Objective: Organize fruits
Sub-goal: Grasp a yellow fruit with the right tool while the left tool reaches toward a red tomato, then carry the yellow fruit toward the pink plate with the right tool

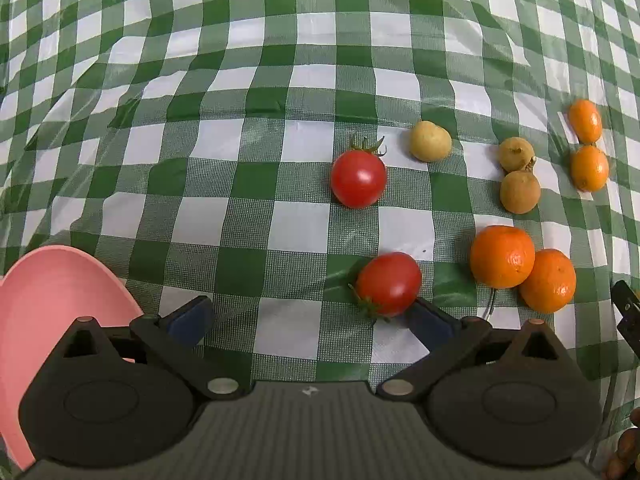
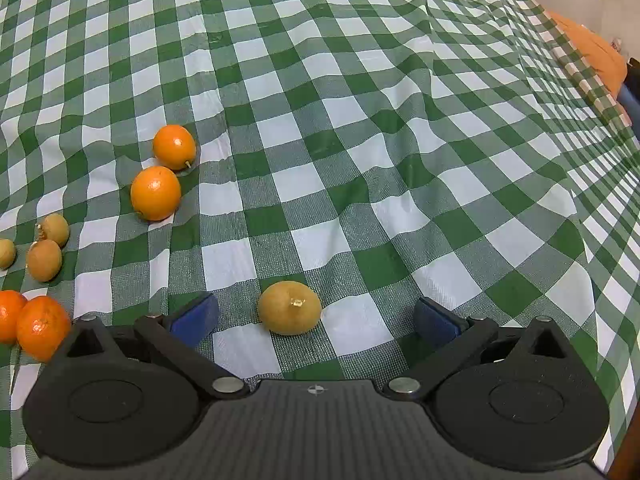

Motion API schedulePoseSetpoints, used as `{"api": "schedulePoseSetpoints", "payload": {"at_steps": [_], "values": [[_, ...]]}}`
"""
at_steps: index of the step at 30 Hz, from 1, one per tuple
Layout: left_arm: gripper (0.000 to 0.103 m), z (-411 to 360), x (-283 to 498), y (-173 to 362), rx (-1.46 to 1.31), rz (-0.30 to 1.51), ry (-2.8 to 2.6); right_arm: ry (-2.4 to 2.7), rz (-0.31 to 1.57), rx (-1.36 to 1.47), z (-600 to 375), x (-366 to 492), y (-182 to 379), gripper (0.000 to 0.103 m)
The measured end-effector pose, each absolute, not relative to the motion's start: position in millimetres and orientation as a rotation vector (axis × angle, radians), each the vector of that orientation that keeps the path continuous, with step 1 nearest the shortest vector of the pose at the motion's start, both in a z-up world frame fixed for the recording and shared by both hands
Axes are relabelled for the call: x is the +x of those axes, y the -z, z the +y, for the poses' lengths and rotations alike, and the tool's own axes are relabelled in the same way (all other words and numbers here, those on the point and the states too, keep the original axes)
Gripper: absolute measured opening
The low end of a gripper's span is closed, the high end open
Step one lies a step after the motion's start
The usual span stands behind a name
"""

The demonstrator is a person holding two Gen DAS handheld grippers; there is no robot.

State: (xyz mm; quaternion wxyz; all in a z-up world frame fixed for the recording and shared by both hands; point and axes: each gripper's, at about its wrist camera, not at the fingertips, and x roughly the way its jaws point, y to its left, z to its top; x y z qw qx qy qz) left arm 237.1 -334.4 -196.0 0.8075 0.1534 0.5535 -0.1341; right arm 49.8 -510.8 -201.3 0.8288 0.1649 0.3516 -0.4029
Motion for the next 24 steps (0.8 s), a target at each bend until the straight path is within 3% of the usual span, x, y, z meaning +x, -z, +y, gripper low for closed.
{"api": "schedulePoseSetpoints", "payload": {"at_steps": [1, 2, 3, 4, 5, 7, 8, 13, 24], "values": [[0.099, -335.4, 232.6, 190.5, 0.333, 1.177, 0.296, 0.852, 0.744, 0.349, -510.0, 49.3, 200.3, 0.101], [0.086, -337.1, 230.7, 187.5, 0.337, 1.156, 0.313, 0.847, 0.735, 0.348, -509.1, 48.4, 199.8, 0.097], [0.076, -340.0, 227.9, 183.8, 0.334, 1.139, 0.335, 0.853, 0.719, 0.337, -507.0, 47.0, 198.0, 0.077], [0.045, -343.2, 225.8, 181.0, 0.33, 1.126, 0.355, 0.848, 0.7, 0.327, -505.1, 45.9, 195.5, 0.047], [0.022, -347.4, 223.2, 178.2, 0.338, 1.121, 0.366, 0.835, 0.691, 0.326, -503.7, 45.5, 195.3, 0.036], [0.006, -352.3, 220.2, 173.4, 0.348, 1.113, 0.391, 0.829, 0.68, 0.332, -504.6, 45.0, 194.4, 0.03], [0.002, -353.9, 218.2, 170.9, 0.35, 1.104, 0.403, 0.831, 0.667, 0.34, -505.3, 43.5, 193.5, 0.03], [0.001, -347.1, 196.6, 146.4, 0.321, 1.052, 0.433, 0.848, 0.557, 0.31, -500.2, 33.7, 176.3, 0.03], [0.001, -268.7, 167.6, 86.6, 0.156, 1.017, 0.429, 0.635, 0.586, 0.26, -404.5, 4.5, 121.6, 0.03]]}}
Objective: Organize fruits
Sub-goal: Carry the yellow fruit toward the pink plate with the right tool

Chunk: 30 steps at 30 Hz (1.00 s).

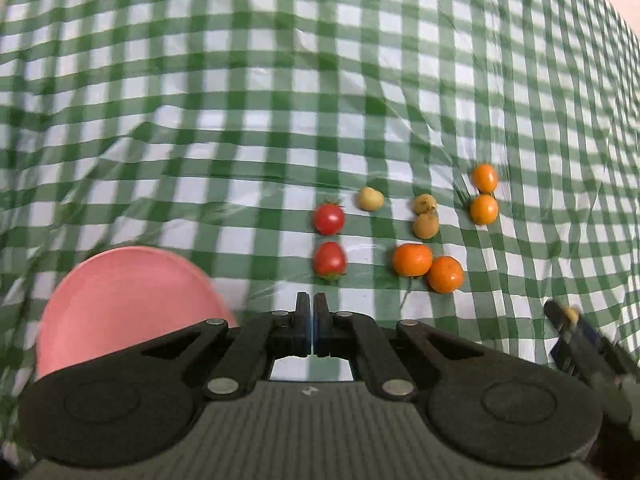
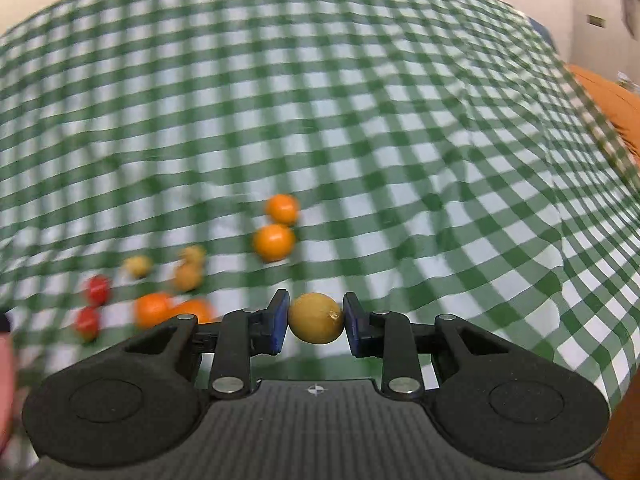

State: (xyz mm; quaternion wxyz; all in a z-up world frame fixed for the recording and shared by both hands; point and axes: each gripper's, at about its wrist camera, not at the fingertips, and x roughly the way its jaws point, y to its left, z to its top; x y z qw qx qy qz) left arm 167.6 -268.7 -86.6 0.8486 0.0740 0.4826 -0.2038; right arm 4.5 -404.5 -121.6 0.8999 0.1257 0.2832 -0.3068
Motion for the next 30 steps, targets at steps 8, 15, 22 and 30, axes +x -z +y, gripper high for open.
{"api": "schedulePoseSetpoints", "payload": {"at_steps": [8, 15, 22, 30], "values": [[0.001, -161.3, 141.1, 57.5, 0.06, 0.981, 0.328, 0.397, 0.628, 0.277, -304.5, 3.7, 94.0, 0.03], [0.001, -55.4, 124.4, 56.5, -0.04, 1.003, 0.258, 0.209, 0.655, 0.242, -220.6, 26.2, 86.1, 0.03], [0.001, -23.1, 120.6, 74.7, -0.052, 0.999, 0.227, 0.116, 0.697, 0.153, -181.6, 45.6, 88.1, 0.03], [0.001, -17.0, 127.1, 80.5, -0.055, 0.967, 0.228, 0.077, 0.736, 0.126, -163.9, 60.3, 98.5, 0.03]]}}
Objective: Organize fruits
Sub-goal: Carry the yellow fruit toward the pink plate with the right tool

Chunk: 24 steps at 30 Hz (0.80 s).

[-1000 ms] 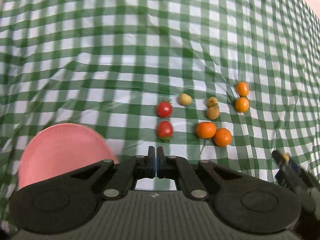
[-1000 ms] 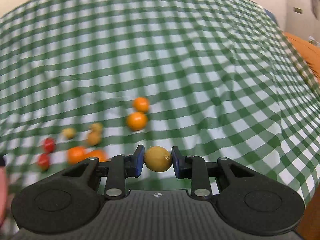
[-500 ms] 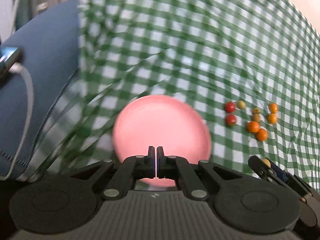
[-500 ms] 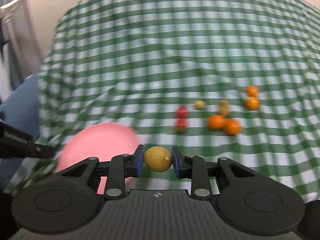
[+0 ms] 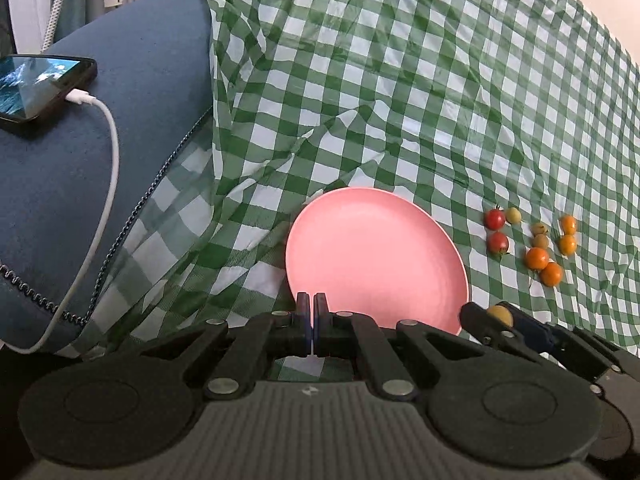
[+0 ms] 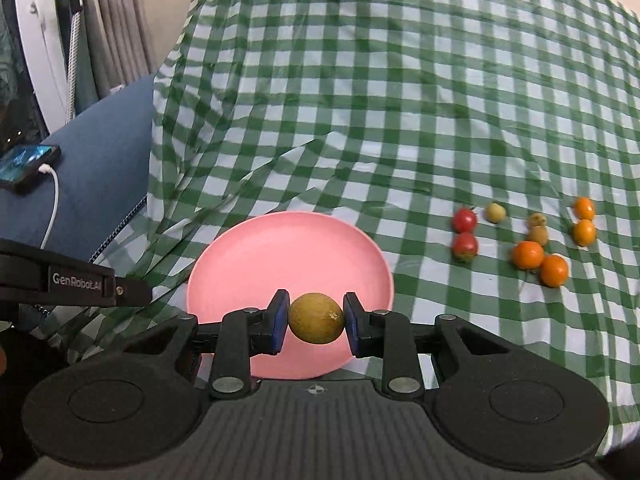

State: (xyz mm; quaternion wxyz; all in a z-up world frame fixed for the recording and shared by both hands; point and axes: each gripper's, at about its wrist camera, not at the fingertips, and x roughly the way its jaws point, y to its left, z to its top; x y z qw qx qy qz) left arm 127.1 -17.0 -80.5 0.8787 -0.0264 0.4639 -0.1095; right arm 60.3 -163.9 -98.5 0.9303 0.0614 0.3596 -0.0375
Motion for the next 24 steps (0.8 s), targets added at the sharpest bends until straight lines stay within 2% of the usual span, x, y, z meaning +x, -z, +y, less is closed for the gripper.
{"api": "schedulePoseSetpoints", "payload": {"at_steps": [16, 24], "values": [[0.001, -38.4, 135.8, 90.9, -0.007, 0.893, 0.263, 0.067, 0.762, 0.16, -174.9, 88.4, 120.8, 0.03], [0.001, -77.5, 140.3, 73.4, 0.014, 0.902, 0.393, 0.233, 0.663, 0.216, -226.3, 57.0, 98.0, 0.03]]}}
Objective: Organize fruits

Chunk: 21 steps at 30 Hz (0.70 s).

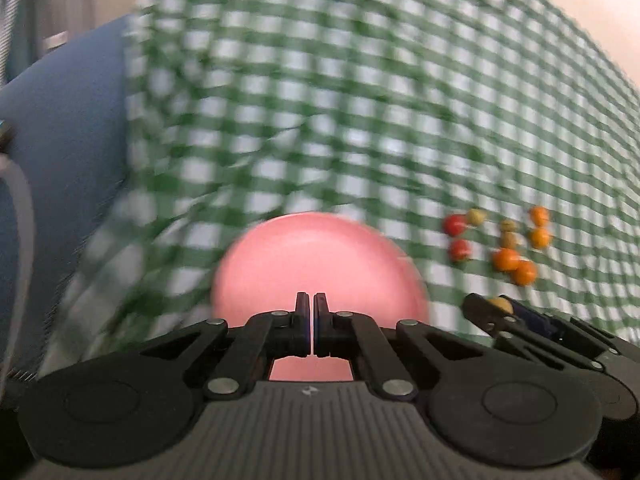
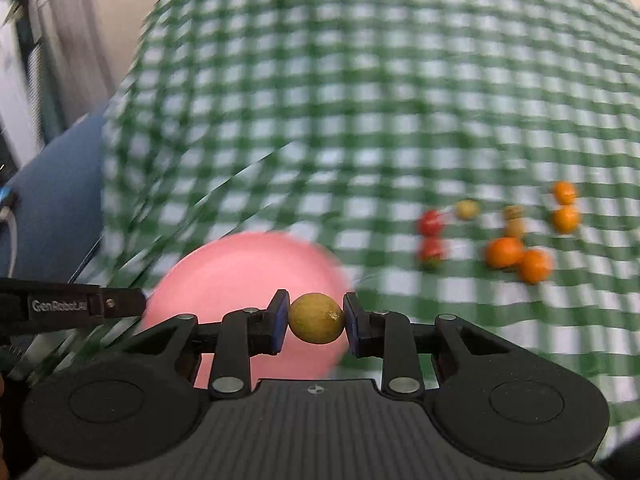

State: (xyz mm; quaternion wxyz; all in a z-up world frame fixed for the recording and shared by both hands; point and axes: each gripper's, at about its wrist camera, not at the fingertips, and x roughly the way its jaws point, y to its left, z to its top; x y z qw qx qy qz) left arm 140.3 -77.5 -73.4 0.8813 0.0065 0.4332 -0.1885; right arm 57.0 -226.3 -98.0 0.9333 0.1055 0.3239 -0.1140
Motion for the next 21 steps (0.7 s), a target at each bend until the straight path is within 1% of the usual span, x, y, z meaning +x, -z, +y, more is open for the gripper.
{"api": "schedulePoseSetpoints", "payload": {"at_steps": [1, 3, 4, 5, 6, 7, 12, 16, 18, 19, 20, 21], "values": [[0.003, -90.8, 141.7, 70.0, 0.016, 0.902, 0.425, 0.269, 0.651, 0.213, -238.6, 50.1, 96.0, 0.03], [0.024, -124.1, 144.5, 66.1, 0.04, 0.904, 0.506, 0.353, 0.635, 0.218, -267.2, 35.7, 94.9, 0.03], [0.057, -144.0, 145.6, 65.6, 0.046, 0.9, 0.537, 0.397, 0.629, 0.227, -283.7, 28.1, 95.3, 0.03], [0.088, -161.7, 146.3, 66.9, 0.054, 0.888, 0.553, 0.437, 0.624, 0.237, -298.6, 21.1, 96.3, 0.03], [0.095, -180.8, 146.4, 69.5, 0.067, 0.867, 0.565, 0.483, 0.62, 0.251, -315.3, 13.8, 97.6, 0.03], [0.097, -199.6, 147.0, 73.5, 0.088, 0.847, 0.573, 0.518, 0.616, 0.268, -330.1, 7.3, 98.8, 0.03], [0.097, -272.4, 165.2, 108.6, 0.241, 0.863, 0.553, 0.604, 0.598, 0.328, -378.6, -13.8, 112.0, 0.03], [0.097, -304.2, 195.6, 139.5, 0.246, 0.955, 0.528, 0.616, 0.606, 0.375, -397.0, -17.1, 126.7, 0.03], [0.094, -311.2, 209.4, 153.1, 0.239, 0.997, 0.515, 0.613, 0.612, 0.391, -401.4, -15.4, 132.6, 0.03], [0.08, -315.5, 215.8, 159.2, 0.235, 1.023, 0.509, 0.612, 0.615, 0.396, -402.7, -16.2, 135.3, 0.03], [0.049, -318.9, 221.4, 164.9, 0.235, 1.052, 0.514, 0.607, 0.62, 0.399, -403.6, -14.9, 137.4, 0.03], [0.027, -320.9, 226.2, 169.2, 0.243, 1.085, 0.524, 0.604, 0.623, 0.401, -402.1, -11.5, 138.2, 0.03]]}}
